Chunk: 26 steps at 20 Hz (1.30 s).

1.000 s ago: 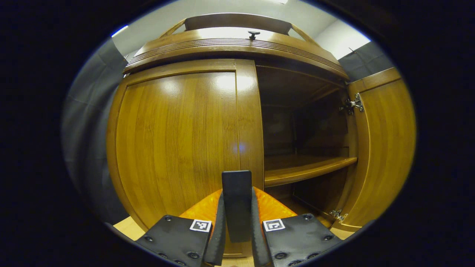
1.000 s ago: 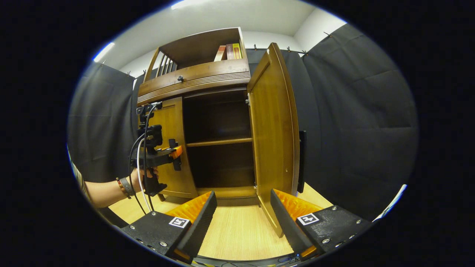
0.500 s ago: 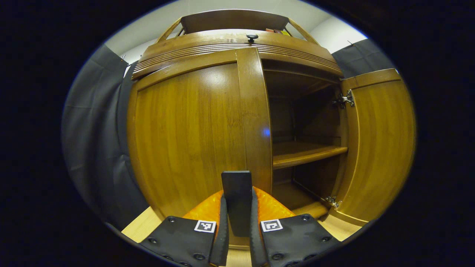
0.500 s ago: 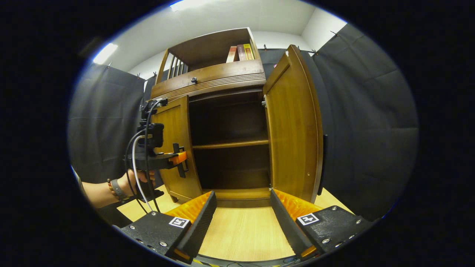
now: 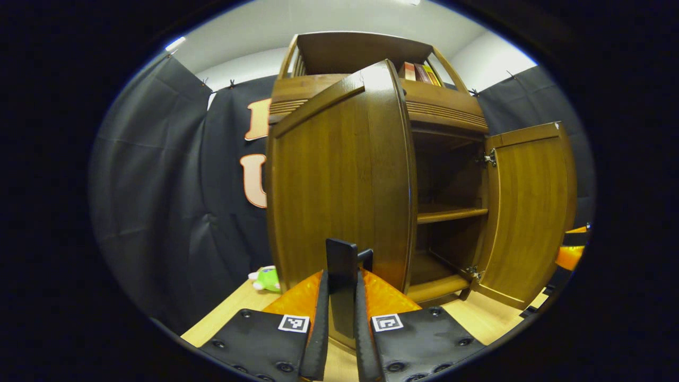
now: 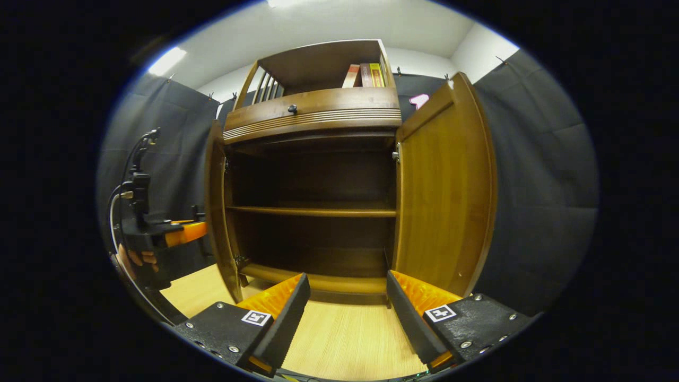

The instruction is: Open the right door of the double-door shoe cabinet with the right hand, and open the left door with the left hand.

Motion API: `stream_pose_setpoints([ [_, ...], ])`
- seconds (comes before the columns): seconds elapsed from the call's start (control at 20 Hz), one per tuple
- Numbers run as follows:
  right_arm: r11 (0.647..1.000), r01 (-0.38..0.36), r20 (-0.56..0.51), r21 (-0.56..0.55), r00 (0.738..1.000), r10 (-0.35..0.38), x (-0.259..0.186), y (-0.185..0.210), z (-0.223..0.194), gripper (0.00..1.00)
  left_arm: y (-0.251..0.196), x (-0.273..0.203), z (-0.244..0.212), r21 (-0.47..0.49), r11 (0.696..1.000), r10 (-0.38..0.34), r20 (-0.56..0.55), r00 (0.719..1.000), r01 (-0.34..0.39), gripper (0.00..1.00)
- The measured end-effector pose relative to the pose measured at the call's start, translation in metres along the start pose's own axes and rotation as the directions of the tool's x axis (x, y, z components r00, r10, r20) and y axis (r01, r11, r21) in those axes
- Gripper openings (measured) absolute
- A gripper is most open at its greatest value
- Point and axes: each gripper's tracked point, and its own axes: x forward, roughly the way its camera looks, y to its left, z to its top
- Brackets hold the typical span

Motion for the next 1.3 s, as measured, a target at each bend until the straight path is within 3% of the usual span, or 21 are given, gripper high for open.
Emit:
stream_pose_setpoints([
  [0.2, 0.999, -0.021, 0.034, -0.043, 0.999, 0.022, 0.012, 0.032, 0.011, 0.90, 0.047, -0.018, -0.003, -0.052, 0.998, 0.026, 0.020, 0.999, -0.025, 0.22],
  [0.4, 0.998, -0.038, 0.031, -0.047, 0.999, 0.039, 0.026, 0.065, 0.013, 0.90, 0.071, -0.023, -0.004, -0.079, 0.992, -0.093, 0.048, 0.995, 0.096, 0.20],
  [0.55, 0.998, -0.065, 0.034, 0.004, 0.997, 0.065, 0.027, 0.088, 0.013, 0.90, 0.093, -0.025, -0.007, -0.031, 0.991, -0.127, 0.069, 0.990, 0.129, 0.20],
  [0.85, 0.998, -0.038, 0.052, 0.045, 0.998, 0.036, 0.024, 0.103, 0.021, 0.90, 0.143, -0.011, -0.034, -0.066, 0.982, -0.176, 0.026, 0.984, 0.177, 0.20],
  [0.9, 0.998, -0.032, 0.050, 0.047, 0.998, 0.030, 0.023, 0.103, 0.021, 1.00, 0.148, -0.012, -0.034, -0.062, 0.977, -0.202, 0.020, 0.979, 0.203, 0.13],
  [0.95, 0.999, -0.024, 0.046, 0.045, 0.999, 0.022, 0.022, 0.101, 0.020, 1.00, 0.152, -0.010, -0.034, -0.053, 0.973, -0.225, 0.007, 0.974, 0.225, 0.12],
  [1.0, 0.999, -0.016, 0.043, 0.042, 0.999, 0.014, 0.021, 0.099, 0.020, 0.79, 0.158, -0.007, -0.034, -0.049, 0.969, -0.242, 0.003, 0.970, 0.242, 0.05],
  [1.05, 0.999, -0.009, 0.039, 0.040, 0.999, 0.007, 0.019, 0.098, 0.020, 0.79, 0.161, -0.006, -0.033, -0.046, 0.965, -0.260, -0.002, 0.966, 0.259, 0.13],
  [1.2, 0.999, 0.006, 0.032, 0.051, 0.999, -0.008, 0.016, 0.094, 0.021, 0.79, 0.167, -0.006, -0.041, -0.030, 0.946, -0.325, -0.019, 0.946, 0.324, 0.13],
  [1.25, 0.998, 0.007, 0.031, 0.057, 0.999, -0.008, 0.016, 0.095, 0.022, 0.79, 0.170, -0.008, -0.051, -0.017, 0.942, -0.336, -0.049, 0.941, 0.335, 0.19],
  [1.3, 0.998, 0.010, 0.031, 0.056, 0.999, -0.012, 0.015, 0.095, 0.023, 1.00, 0.172, -0.013, -0.054, -0.003, 0.944, -0.329, -0.059, 0.942, 0.330, 0.18],
])
